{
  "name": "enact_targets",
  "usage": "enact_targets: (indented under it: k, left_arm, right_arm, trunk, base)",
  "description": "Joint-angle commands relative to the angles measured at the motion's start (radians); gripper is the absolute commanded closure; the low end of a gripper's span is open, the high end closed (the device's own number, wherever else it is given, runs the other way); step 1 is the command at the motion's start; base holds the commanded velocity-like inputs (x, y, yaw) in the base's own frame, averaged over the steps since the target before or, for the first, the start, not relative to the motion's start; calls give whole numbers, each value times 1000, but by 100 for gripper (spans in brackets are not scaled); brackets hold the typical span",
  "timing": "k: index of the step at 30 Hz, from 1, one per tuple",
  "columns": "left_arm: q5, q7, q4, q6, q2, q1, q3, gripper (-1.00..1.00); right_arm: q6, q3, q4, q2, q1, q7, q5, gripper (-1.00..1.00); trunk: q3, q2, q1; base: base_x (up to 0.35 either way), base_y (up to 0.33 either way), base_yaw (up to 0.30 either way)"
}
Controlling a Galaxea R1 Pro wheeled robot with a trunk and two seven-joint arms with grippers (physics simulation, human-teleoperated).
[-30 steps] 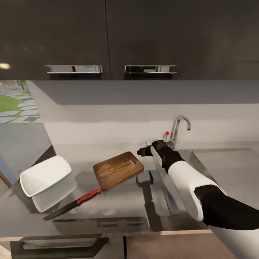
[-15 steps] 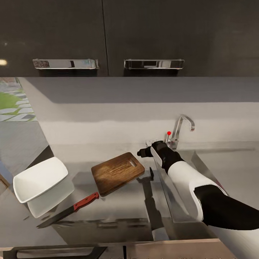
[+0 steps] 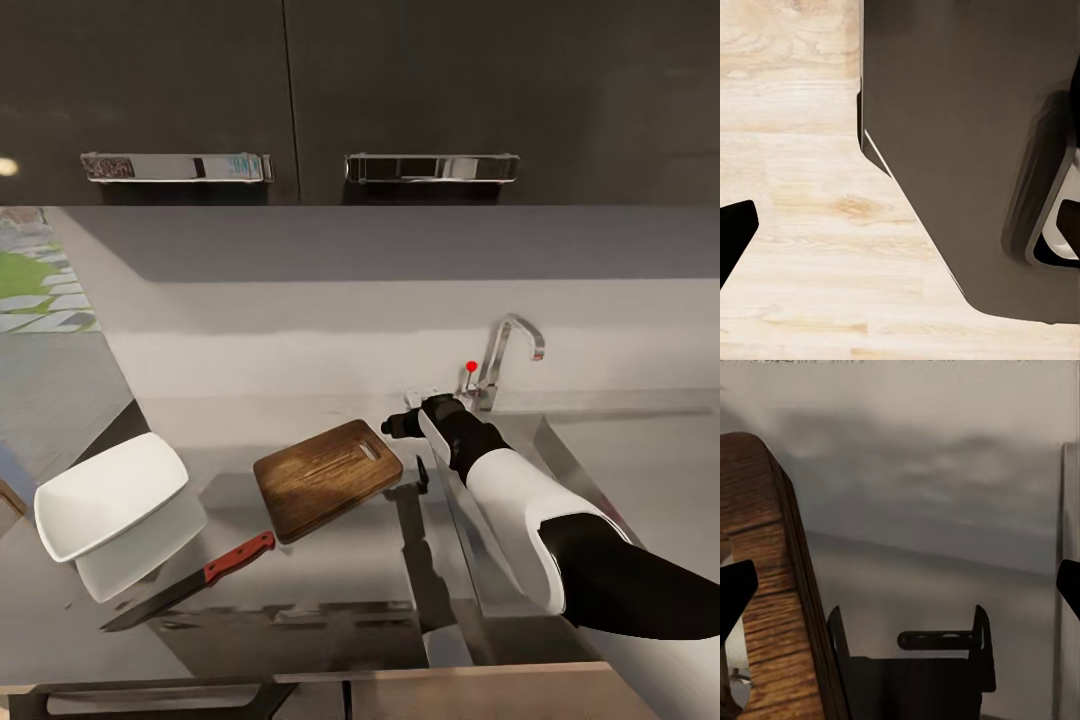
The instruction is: In the kitchen, take the Vidalia onion out of the sink, dice it on the chopping board with the paring knife, put the diced onion into the bowl on the countertop, then place both the paring knife and the chopping board into the sink.
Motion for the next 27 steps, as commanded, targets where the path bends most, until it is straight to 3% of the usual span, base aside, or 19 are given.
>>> enact_targets:
  k: [1,12,20,27]
  left_arm:
    - [6,0,2,-6,0,-1,0,-100]
    - [6,0,2,-6,-1,-1,0,-100]
    - [6,0,2,-5,-2,0,0,-100]
    - [6,0,2,-5,-4,0,0,-100]
  right_arm:
    - [2,3,-1,0,-1,2,1,-100]
    - [-3,6,-1,0,-1,2,7,-100]
    - [-4,75,-1,0,-1,2,16,-100]
    - [-4,86,-1,0,-1,2,16,-100]
  trunk:
    - [-1,-1,0]
    - [-1,-1,0]
    - [-1,-1,0]
    - [-1,-1,0]
  base:
    - [0,0,3]
    - [0,0,0]
    - [0,0,0]
    - [0,0,0]
